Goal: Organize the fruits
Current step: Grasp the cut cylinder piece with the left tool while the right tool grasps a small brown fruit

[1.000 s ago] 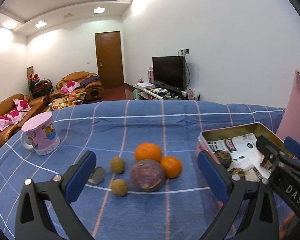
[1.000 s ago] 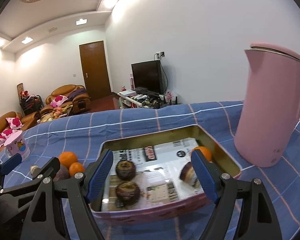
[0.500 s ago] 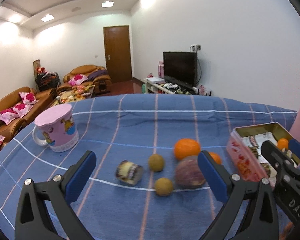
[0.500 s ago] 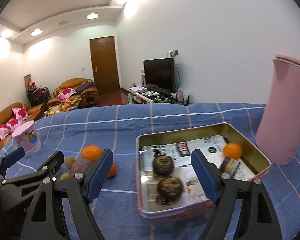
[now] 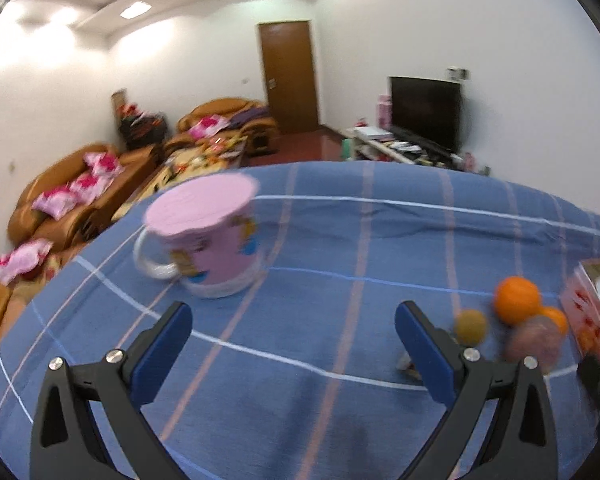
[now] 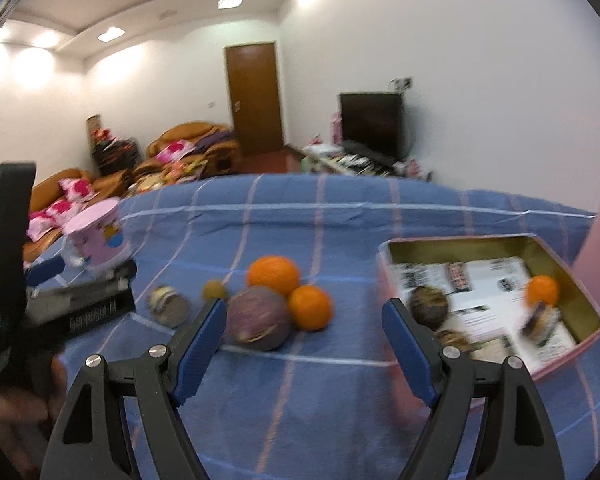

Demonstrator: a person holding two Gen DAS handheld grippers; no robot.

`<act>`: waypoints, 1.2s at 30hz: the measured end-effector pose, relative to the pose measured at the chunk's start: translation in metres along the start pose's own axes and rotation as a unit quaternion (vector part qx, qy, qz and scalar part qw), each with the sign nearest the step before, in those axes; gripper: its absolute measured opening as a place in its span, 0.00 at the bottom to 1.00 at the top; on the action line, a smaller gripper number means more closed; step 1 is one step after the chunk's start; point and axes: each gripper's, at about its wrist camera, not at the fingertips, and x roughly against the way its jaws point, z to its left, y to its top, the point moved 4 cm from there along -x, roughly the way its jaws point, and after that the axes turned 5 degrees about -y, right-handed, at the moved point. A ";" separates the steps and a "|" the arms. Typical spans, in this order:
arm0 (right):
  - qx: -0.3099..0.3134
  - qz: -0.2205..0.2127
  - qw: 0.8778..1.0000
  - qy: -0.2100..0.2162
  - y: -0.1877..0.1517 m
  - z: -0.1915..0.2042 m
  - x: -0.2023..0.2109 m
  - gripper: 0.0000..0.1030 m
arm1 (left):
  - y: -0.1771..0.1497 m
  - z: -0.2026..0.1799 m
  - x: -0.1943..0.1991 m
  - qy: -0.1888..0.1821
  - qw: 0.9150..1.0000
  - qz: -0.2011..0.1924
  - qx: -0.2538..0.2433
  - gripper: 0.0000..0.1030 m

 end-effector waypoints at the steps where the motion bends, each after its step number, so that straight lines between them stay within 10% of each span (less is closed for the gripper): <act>1: 0.004 0.012 1.000 0.014 -0.002 0.007 -0.004 0.78 | 0.000 0.008 -0.002 0.001 1.000 0.006 0.013 1.00; 6: 0.020 0.071 0.995 0.069 -0.011 0.038 -0.022 0.54 | 0.000 0.024 -0.009 0.004 0.999 0.021 0.036 0.98; 21: 0.005 0.124 0.983 0.132 -0.029 0.056 -0.029 0.46 | 0.003 0.025 0.000 -0.005 0.999 0.019 0.040 0.97; 36: -0.006 0.145 0.987 0.074 -0.013 0.060 -0.064 0.29 | 0.005 0.020 0.000 -0.012 0.999 0.013 0.029 0.97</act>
